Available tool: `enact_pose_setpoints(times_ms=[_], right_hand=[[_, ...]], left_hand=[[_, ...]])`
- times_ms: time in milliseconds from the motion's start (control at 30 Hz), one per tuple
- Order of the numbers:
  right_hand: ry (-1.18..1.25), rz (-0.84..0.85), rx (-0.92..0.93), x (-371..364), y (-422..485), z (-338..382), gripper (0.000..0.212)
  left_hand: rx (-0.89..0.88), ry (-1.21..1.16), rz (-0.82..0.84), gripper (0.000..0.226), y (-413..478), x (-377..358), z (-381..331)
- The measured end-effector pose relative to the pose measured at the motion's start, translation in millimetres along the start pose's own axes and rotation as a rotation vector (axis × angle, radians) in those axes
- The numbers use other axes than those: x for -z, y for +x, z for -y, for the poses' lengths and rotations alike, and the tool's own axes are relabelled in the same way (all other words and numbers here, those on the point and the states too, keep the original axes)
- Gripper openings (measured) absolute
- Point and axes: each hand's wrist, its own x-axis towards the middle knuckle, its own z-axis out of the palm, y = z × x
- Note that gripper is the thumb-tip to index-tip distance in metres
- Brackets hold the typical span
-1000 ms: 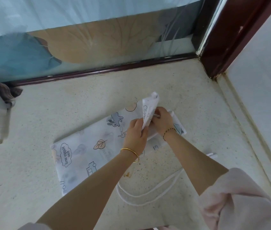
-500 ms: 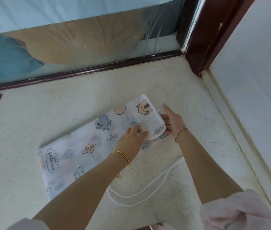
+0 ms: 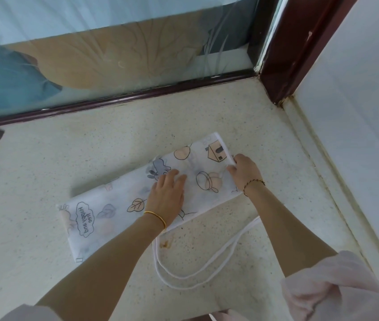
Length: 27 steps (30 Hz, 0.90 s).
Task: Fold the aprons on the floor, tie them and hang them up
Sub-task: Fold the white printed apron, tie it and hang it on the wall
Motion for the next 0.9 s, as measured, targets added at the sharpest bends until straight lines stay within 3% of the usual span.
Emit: enact_pose_setpoints(times_ms=[200,400,567,700,900], right_hand=[[-0.047,-0.029,-0.014,1,0,0,0.027],[-0.134,-0.099,-0.038,-6,-2,8,0.027],[-0.267,-0.157,-0.078,-11,-4,18,0.028],[-0.267,-0.199,-0.109,-15,-4,20,0.029],[-0.216,-0.243,-0.111,-15,-2,17,0.024]], left_hand=[[0.072,0.209,0.007,0.043,-8,-7,25],[0.249,0.213,0.17,0.06,-13,-6,46],[0.349,0.215,0.173,0.062,-7,2,63],[0.354,0.223,0.033,0.044,16,13,68],[0.347,0.026,0.011,0.027,48,18,78]])
